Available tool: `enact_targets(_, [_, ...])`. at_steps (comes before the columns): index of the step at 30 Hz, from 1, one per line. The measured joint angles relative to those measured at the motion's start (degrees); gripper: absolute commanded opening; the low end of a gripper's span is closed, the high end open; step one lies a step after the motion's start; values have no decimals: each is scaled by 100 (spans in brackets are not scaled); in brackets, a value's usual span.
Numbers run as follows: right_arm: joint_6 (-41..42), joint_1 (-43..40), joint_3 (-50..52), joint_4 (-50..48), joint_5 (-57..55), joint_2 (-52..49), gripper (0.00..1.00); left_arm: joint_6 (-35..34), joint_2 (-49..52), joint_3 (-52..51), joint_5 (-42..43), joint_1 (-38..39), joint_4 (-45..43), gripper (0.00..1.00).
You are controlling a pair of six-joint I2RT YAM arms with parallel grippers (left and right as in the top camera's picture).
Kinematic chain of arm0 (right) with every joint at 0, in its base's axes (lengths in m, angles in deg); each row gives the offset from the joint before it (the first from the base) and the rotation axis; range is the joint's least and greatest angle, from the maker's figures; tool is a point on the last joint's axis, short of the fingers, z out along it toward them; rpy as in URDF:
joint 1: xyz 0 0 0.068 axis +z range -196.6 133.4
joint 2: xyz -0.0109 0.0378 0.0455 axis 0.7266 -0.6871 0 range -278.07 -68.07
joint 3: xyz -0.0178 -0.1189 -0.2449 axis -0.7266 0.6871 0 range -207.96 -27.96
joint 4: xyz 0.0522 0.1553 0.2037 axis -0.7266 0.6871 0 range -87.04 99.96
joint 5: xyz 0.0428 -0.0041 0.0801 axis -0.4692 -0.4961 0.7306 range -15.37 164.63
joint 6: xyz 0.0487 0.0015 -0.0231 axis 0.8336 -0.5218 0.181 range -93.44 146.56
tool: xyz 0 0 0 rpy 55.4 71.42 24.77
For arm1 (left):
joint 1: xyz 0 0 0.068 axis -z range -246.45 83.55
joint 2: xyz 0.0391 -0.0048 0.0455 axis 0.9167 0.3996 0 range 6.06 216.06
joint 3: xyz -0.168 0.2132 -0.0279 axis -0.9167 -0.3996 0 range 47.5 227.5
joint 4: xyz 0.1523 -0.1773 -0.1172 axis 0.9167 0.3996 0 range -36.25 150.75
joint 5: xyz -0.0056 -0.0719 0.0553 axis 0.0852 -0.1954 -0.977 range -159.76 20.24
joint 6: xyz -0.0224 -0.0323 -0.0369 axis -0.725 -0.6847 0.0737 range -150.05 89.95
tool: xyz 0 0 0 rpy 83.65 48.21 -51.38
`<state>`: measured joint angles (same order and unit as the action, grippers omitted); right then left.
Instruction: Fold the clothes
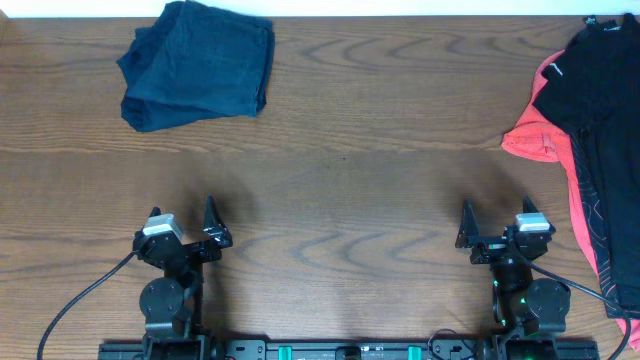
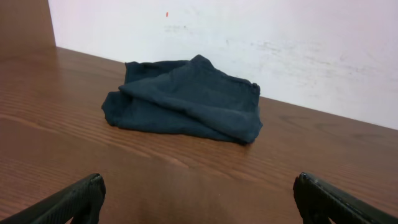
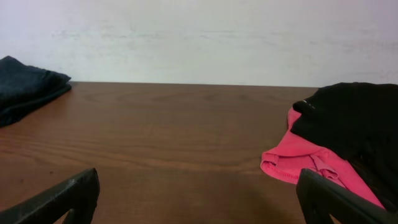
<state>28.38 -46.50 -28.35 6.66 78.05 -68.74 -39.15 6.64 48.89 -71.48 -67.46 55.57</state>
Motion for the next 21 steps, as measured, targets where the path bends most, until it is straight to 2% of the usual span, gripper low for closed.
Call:
enact_targets(17, [9,0,0,-35,4,0,99,0,0,-2,0,0,0,98])
enact_targets(21, [562,0,0,-289,439,-2,99,-2,2,-2,0,0,2,98])
